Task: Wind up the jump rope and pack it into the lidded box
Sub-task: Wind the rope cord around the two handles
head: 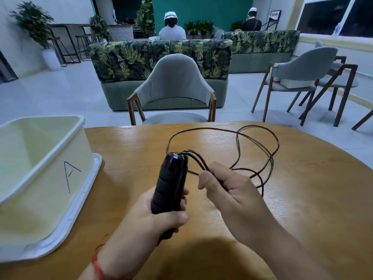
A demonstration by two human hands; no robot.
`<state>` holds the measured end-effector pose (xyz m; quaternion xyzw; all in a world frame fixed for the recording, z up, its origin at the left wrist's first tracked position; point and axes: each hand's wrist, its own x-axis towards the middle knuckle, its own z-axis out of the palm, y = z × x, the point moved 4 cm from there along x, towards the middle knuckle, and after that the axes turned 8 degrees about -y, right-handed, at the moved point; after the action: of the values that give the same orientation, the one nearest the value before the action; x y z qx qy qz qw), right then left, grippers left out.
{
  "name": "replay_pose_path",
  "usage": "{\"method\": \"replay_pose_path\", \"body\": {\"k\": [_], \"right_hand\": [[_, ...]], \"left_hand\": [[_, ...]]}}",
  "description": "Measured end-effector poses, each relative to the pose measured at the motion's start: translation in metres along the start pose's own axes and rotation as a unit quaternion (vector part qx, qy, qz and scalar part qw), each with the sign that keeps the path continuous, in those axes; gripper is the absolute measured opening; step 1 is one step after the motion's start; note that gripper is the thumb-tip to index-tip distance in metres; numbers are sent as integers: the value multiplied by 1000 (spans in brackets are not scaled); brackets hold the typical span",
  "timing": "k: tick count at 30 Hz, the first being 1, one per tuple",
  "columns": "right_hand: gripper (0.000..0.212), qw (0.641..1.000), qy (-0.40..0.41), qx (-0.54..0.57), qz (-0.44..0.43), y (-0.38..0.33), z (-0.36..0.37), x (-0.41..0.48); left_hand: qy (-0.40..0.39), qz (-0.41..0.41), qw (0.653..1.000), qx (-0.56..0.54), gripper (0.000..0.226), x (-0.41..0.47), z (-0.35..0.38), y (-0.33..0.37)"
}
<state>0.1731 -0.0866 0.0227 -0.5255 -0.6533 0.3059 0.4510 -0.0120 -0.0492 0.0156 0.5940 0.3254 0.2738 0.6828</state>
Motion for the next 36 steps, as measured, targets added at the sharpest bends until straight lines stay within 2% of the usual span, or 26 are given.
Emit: {"method": "replay_pose_path", "body": {"k": [2, 3, 6, 8, 11, 14, 17, 18, 20, 23, 26, 28, 31, 33, 36], "right_hand": [[46, 1000, -22, 10, 14, 1, 9, -2], [47, 999, -30, -19, 20, 3, 13, -3], [47, 985, -94, -138, 49, 8, 23, -4], [46, 977, -135, -149, 70, 10, 27, -5], [43, 975, -153, -137, 86, 13, 28, -4], [44, 972, -193, -58, 122, 14, 24, -2], [29, 935, -248, 151, 205, 19, 17, -4], [24, 919, -255, 195, 228, 21, 14, -5], [24, 914, -252, 185, 257, 28, 4, -6], [28, 934, -231, 22, 271, 33, -16, -6], [29, 956, -182, -93, 210, 25, -34, -2], [28, 975, -138, -112, 136, 16, -35, 0], [26, 987, -81, -128, 59, 6, -30, 3], [23, 991, -53, -123, 24, 1, -28, 3], [21, 989, -17, -146, -23, -5, -25, 2]], "left_hand": [[31, 56, 994, -87, 27, 3, 7, 1], [54, 89, 985, -139, 26, 3, 8, 4], [114, 134, 940, -292, 42, 1, 0, 16], [111, 125, 933, -319, 48, 0, -3, 21], [132, 114, 927, -333, 35, -1, -5, 17], [131, 139, 915, -355, 20, 0, -12, 17], [138, 157, 910, -357, 9, 3, -26, 16], [147, 160, 915, -340, 7, 3, -32, 15], [193, 161, 931, -267, 4, 3, -45, 10], [269, 156, 934, -174, 9, 1, -64, 6], [333, 154, 923, -116, 17, 0, -77, 6], [353, 120, 928, 7, 35, 3, -75, 6], [293, 20, 932, 213, 50, 5, -52, 2], [232, -20, 929, 289, 61, 6, -38, -1], [155, -30, 922, 355, 72, 7, -24, -3]]}}
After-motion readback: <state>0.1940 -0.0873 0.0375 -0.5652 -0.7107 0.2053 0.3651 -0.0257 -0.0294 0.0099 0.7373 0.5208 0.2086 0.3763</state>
